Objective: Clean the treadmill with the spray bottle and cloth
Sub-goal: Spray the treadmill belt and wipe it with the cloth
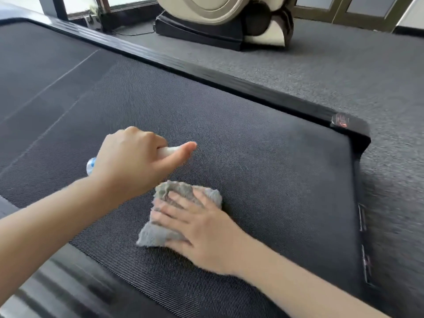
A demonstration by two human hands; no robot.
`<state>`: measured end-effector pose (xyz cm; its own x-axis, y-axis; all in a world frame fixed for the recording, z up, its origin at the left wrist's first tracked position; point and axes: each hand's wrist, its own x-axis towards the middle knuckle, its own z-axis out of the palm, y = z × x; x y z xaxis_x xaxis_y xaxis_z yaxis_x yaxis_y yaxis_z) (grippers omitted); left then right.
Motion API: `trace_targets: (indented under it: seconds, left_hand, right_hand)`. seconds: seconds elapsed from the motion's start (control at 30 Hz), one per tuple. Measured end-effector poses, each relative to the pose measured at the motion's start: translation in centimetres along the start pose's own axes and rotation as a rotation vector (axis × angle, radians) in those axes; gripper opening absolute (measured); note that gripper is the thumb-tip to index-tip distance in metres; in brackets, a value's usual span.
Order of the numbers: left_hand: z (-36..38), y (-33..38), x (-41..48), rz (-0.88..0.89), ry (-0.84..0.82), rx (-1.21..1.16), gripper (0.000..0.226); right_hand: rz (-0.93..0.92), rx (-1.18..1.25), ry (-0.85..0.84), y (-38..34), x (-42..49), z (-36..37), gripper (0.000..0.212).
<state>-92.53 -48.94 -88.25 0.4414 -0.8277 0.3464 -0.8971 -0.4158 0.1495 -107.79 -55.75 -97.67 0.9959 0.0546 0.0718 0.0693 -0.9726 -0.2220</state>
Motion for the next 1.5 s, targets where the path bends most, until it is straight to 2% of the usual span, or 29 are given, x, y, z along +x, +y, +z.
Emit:
trace_targets:
  seconds: [0.03,0.1,0.17,0.3,0.37,0.4,0.47,0.6,0.67,0.7,0.77,0.8,0.87,0.9,1.0,1.07,1.13,1.23,1.33,1.43,1.5]
  left_hand:
    - [0.1,0.1,0.0,0.000,-0.003,-0.004,0.072]
    - [0.4,0.1,0.0,-0.001,-0.001,-0.009,0.071]
    - [0.6,0.1,0.0,-0.006,-0.007,-0.010,0.070]
    - [0.4,-0.1,0.1,-0.008,-0.021,-0.008,0.071]
    - [0.1,-0.2,0.2,-0.008,-0.004,-0.016,0.070]
    - [-0.1,-0.3,0.2,-0.005,0.000,-0.019,0.070]
    - [-0.5,-0.2,0.2,0.001,0.003,-0.019,0.069]
    - [-0.8,0.2,0.2,-0.005,0.011,-0.024,0.071]
    - [-0.9,0.5,0.1,-0.005,0.009,-0.016,0.071]
    - [-1.0,0.5,0.0,-0.001,0.002,-0.012,0.071]
    - [-1.1,0.6,-0.3,0.010,-0.007,-0.008,0.071]
    - [-1.1,0.5,-0.5,0.012,-0.010,-0.004,0.071]
    - [-1.1,0.1,-1.0,0.001,-0.028,0.007,0.070]
    - [-1.1,-0.1,-1.2,-0.004,-0.035,0.010,0.071]
    - [-1.3,-0.4,-1.5,-0.009,-0.028,-0.002,0.072]
    - [-1.6,-0.2,-1.6,-0.014,-0.027,-0.020,0.072]
    - [-1.6,0.3,-1.7,-0.003,-0.036,-0.017,0.073]
    - [-1.5,1.2,-2.1,0.031,-0.043,-0.007,0.073]
    - [-1.7,2.2,-2.5,0.042,-0.039,-0.016,0.074]
    - [-1.8,2.8,-3.2,0.060,-0.037,-0.016,0.073]
    - [-1.9,2.9,-3.7,0.069,-0.035,-0.002,0.074]
  right_hand:
    - [0.003,-0.008,-0.020,1.1,-0.3,-0.3,0.054]
    - [0.116,-0.070,0.053,4.7,0.0,-1.7,0.053]
    - [0.374,-0.060,0.160,9.9,0.6,-3.4,0.049]
    - [0.838,-0.095,0.061,20.5,-0.8,-4.4,0.053]
    - [0.965,-0.080,0.025,21.8,-0.5,-4.3,0.054]
    - [0.965,-0.091,0.030,21.4,0.1,-4.0,0.054]
    - [0.853,-0.081,0.065,18.2,1.2,-3.7,0.051]
    - [0.265,-0.097,0.193,5.7,0.3,-1.8,0.042]
    - [0.060,0.005,0.067,0.6,-2.2,-0.3,0.048]
    - [0.007,0.032,0.001,0.0,-3.4,0.4,0.051]
    - [-0.031,0.013,-0.022,1.1,-4.2,0.0,0.050]
    - [0.021,-0.007,0.012,2.2,-3.9,-1.1,0.045]
    - [0.283,-0.042,0.126,6.5,-3.2,-3.2,0.032]
    - [0.437,-0.058,0.147,9.6,-3.7,-4.0,0.034]
    - [0.890,-0.027,0.042,18.4,-6.2,-5.1,0.053]
    - [0.989,-0.062,0.045,19.9,-6.2,-4.2,0.054]
    - [0.893,-0.040,0.065,17.0,-4.8,-3.0,0.053]
    - [0.478,0.026,0.089,7.7,-4.7,-0.7,0.055]
    - [0.094,0.045,0.026,-1.8,-7.6,1.4,0.052]
    - [-0.046,0.094,-0.091,-2.7,-11.0,1.0,0.050]
    - [-0.043,0.070,-0.082,-0.7,-11.8,-0.7,0.052]
